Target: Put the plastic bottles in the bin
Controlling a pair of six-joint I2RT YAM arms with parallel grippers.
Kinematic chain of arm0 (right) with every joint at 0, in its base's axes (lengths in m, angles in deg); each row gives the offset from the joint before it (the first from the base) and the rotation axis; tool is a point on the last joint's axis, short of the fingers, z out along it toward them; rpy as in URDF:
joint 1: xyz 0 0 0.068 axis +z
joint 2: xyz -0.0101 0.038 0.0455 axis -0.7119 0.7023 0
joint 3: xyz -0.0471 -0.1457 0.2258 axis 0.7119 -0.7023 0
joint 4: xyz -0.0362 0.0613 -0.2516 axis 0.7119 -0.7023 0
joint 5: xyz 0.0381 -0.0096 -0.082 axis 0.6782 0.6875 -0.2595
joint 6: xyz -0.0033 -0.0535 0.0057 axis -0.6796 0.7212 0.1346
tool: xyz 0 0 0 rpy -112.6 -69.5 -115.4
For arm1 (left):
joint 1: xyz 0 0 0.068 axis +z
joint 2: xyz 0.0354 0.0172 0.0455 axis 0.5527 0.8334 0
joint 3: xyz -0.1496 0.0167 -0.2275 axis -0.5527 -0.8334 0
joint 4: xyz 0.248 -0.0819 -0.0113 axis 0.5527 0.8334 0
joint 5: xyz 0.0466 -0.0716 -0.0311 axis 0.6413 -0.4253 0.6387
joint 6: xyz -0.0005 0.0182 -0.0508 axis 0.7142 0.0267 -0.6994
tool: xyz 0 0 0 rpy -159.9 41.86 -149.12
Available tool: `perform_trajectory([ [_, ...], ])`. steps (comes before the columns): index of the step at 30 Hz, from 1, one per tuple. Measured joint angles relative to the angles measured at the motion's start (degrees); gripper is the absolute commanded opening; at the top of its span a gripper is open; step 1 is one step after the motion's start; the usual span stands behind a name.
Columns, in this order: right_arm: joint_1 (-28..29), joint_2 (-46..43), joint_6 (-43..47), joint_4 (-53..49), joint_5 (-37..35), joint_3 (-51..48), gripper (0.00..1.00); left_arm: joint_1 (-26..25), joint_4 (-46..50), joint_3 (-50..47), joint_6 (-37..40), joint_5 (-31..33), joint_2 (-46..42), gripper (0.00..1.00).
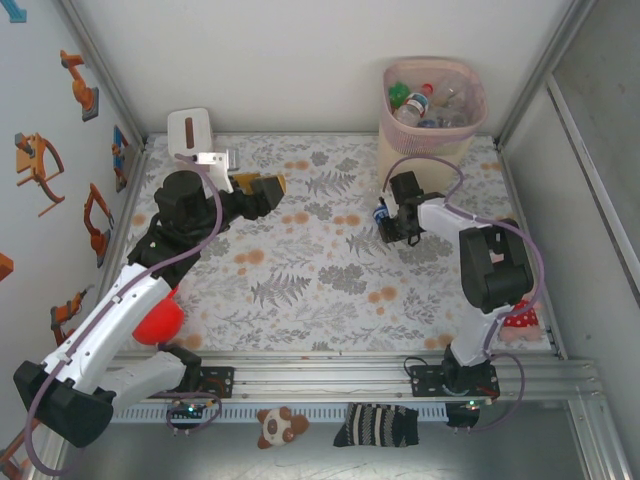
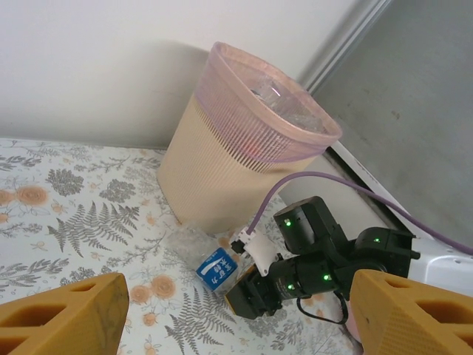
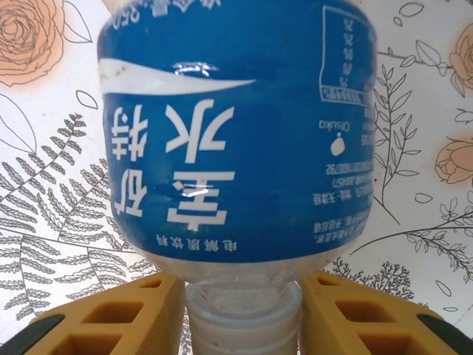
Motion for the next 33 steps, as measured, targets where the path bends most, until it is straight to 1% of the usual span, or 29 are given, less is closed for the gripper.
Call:
perform_trajectory([
  [9,0.00,0.31,0.15,-0.72,0.11,0.55,0.30,0.00,-0.02,0.00,-0.26,0.00,0.00,0.78],
  [15,0.00,-0.61,0.11,-1.27,0.90,0.55,0.26,0.11,0.00,0.00,-0.39,0.02,-0.07,0.78],
  [18,0.00,-3.39,0.11,-2.62,2.08,0.55,0.25,0.22,-0.02,0.00,-0.39,0.02,-0.26,0.78],
  [23,0.00,-10.86,0.13,-5.53,4.79,1.36,0.24,0.33,-0.09,-0.20,-0.39,0.02,-0.59,0.78],
  [28,0.00,-16.98,0.15,-9.77,7.89,5.11,0.23,0.37,-0.37,-0.52,-0.42,0.02,-0.59,0.78],
  [33,0.00,-20.61,0.13,-14.34,10.64,11.06,0.22,0.42,-0.46,-0.55,-0.42,0.00,-0.59,0.79],
])
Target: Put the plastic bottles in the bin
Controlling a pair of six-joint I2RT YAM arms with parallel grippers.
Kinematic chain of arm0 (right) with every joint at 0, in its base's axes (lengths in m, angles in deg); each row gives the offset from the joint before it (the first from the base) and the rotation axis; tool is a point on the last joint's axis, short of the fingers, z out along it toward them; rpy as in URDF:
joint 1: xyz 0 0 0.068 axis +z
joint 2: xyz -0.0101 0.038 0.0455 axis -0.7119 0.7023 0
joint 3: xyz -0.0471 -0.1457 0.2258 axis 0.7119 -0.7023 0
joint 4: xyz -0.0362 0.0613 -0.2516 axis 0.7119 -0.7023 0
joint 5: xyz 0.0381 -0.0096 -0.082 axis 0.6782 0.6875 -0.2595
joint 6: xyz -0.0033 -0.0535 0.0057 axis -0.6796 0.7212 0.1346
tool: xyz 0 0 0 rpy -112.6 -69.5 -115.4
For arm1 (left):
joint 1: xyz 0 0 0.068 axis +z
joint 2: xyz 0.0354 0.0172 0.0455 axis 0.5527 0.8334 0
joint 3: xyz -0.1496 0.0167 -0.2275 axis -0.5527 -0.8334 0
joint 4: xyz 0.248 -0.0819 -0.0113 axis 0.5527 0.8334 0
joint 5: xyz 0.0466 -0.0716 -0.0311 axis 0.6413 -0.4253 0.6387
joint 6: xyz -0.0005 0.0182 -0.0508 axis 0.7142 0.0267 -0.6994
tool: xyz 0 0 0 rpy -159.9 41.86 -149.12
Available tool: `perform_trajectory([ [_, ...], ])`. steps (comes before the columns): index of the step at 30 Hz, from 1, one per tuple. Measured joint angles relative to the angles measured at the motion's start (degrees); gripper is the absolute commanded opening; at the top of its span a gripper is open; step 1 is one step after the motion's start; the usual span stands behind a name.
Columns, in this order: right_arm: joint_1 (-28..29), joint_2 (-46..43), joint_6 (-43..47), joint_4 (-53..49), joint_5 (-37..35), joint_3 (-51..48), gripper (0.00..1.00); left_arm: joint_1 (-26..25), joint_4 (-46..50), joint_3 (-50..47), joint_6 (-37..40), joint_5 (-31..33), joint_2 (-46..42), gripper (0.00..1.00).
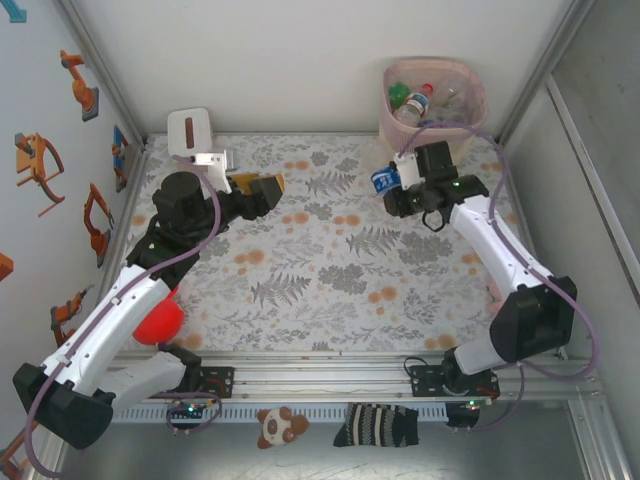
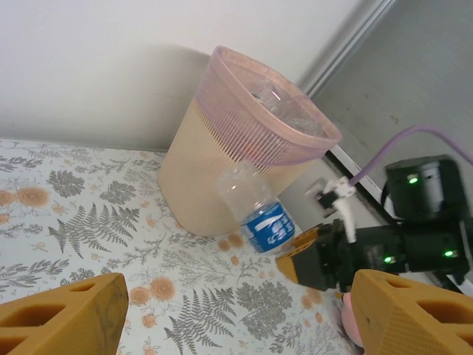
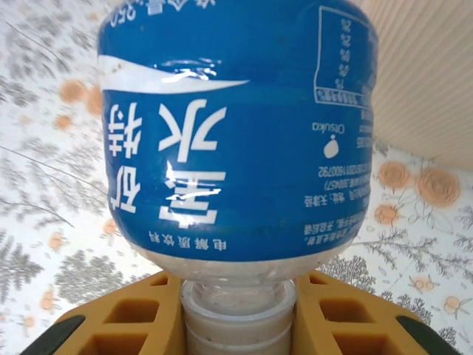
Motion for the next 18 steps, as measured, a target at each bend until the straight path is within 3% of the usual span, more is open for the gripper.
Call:
perform_trajectory([
  [8,-1.79,-1.22,-0.24,-5.29,2.43,13.53,0.23,0.07,-0.39,-0.33,-0.02,-0.02,-0.04,0.79],
  [18,-12.02,4.39,-2.69,-7.58,4.90,31.17,0.22,0.35,-0.46,-0.96,-0.02,0.00,-1.29,0.79],
])
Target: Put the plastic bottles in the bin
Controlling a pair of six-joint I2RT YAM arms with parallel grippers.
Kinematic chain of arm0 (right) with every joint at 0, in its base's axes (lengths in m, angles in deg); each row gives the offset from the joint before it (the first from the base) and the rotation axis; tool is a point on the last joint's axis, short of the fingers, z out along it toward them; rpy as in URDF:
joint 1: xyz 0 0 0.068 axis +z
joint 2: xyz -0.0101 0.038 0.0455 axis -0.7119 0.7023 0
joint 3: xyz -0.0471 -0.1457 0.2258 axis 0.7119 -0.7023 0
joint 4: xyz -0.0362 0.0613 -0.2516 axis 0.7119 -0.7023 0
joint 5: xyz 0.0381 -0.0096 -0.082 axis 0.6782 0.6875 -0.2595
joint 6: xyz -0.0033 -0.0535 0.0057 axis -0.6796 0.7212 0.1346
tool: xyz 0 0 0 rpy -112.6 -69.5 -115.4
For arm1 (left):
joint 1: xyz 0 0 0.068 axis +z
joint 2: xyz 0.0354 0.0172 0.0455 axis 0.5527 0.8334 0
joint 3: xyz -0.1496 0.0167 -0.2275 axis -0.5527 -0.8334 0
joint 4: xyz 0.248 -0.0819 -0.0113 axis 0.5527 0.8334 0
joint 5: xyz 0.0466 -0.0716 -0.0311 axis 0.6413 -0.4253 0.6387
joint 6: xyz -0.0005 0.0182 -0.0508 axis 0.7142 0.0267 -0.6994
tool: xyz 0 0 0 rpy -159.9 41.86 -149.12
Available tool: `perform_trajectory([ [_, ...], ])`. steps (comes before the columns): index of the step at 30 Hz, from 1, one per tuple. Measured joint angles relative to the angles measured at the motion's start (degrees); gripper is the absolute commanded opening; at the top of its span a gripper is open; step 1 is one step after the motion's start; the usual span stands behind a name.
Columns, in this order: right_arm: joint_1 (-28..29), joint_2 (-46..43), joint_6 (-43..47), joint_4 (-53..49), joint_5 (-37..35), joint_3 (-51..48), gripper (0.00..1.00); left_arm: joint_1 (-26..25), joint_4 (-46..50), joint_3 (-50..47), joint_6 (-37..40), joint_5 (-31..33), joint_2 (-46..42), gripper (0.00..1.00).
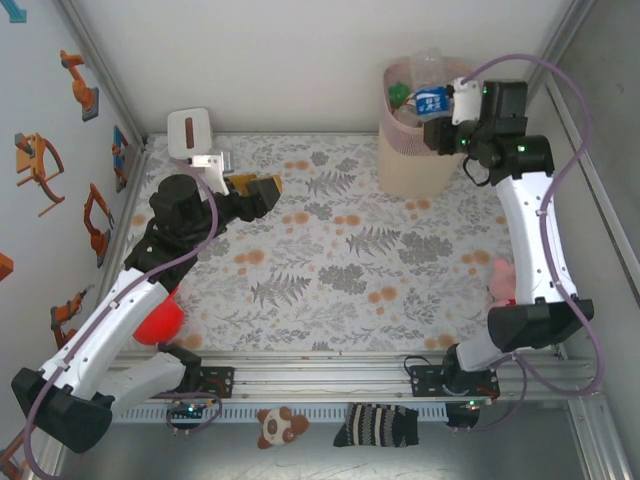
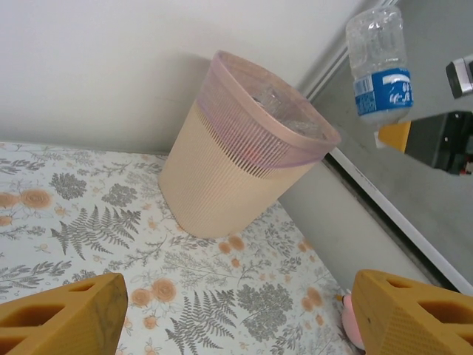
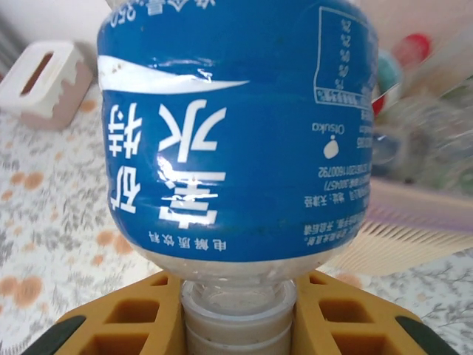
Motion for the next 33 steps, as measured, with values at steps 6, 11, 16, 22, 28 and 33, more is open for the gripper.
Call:
perform_trajectory([
  [6,-5.22,8.02,-1.66,-1.49,-0.13,9.75,0.22,0.35,0.02,0.00,0.00,0.00,-0.11,0.79],
  [11,-7.41,14.38,-2.32,-2.45,-0.07,15.74,0.22,0.70,0.00,0.00,0.00,0.00,-0.11,0.80],
  [16,-7.61,20.15,-2.71,-3.10,0.17,20.48,0.20,1.07,0.00,0.00,0.00,-0.02,0.09,0.80],
  [22,-7.56,25.53,-6.56,-3.15,1.22,23.61,0.16,1.44,0.00,0.00,0.00,-0.11,0.96,0.80],
  [28,-6.80,27.26,-12.28,-2.58,0.98,23.63,0.16,1.64,-0.02,0.00,0.00,-0.26,1.42,0.80],
  [33,-5.40,27.36,-15.74,-2.58,0.74,23.63,0.18,2.16,-0.59,0.00,-0.02,-0.48,1.73,0.80],
])
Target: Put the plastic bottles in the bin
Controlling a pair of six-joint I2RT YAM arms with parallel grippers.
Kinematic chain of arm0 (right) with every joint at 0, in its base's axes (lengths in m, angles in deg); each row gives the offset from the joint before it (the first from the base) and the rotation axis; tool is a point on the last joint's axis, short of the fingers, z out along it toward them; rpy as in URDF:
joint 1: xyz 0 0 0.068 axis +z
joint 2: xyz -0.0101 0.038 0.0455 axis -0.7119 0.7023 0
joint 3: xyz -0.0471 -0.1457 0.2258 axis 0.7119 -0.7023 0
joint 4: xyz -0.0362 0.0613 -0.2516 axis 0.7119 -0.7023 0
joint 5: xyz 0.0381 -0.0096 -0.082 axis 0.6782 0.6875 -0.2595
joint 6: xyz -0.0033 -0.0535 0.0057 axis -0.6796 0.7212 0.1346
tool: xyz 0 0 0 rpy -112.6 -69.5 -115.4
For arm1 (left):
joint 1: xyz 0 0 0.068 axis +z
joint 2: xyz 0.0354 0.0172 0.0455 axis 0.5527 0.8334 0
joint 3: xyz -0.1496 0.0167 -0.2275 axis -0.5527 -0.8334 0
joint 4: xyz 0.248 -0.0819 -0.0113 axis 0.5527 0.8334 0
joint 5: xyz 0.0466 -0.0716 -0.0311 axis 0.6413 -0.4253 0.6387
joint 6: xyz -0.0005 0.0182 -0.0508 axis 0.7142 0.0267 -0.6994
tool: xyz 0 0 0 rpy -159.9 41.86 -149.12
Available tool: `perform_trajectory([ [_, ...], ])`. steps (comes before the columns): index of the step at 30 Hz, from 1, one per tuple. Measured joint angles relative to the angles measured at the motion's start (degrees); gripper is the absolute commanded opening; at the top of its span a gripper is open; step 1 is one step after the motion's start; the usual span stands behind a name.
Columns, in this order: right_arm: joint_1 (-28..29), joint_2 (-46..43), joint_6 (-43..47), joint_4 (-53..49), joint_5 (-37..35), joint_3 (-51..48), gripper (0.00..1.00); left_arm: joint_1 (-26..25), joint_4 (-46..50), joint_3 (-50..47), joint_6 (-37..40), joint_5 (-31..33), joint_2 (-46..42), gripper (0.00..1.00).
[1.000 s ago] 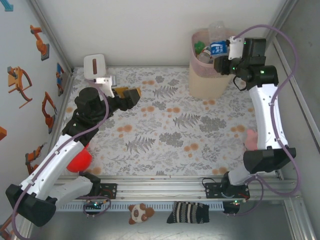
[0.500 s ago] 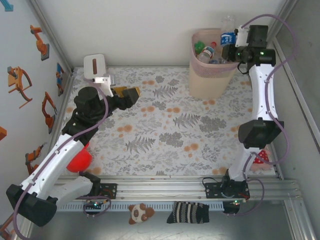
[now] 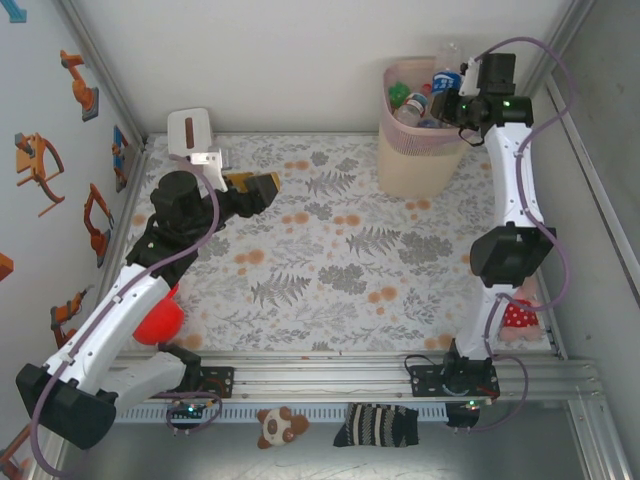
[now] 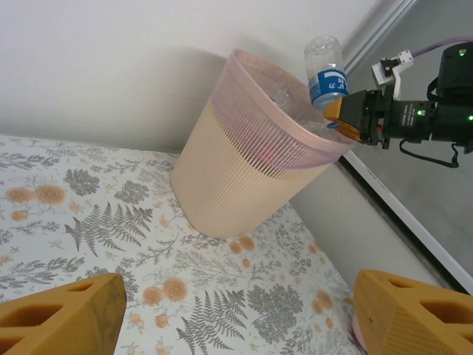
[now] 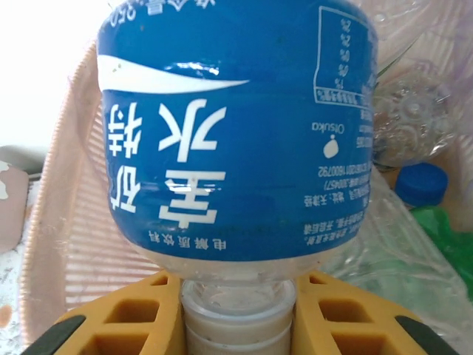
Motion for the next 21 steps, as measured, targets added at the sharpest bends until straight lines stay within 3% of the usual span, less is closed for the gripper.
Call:
perform_trajectory([
  [11,1.42,0.00,-5.51,-1.16,-1.25,0.00,0.24,0.33,-0.26,0.00,-0.22,-0.85,0.26,0.80],
  [17,1.77,-0.07,-7.50,-1.55,-1.25,-0.02,0.46,0.57,-0.24,0.00,-0.44,-0.98,0.26,0.80],
  [21,2.14,-0.90,-8.33,-1.75,-1.86,-0.02,0.54,0.74,-0.24,0.00,-0.57,-1.05,0.15,0.80],
])
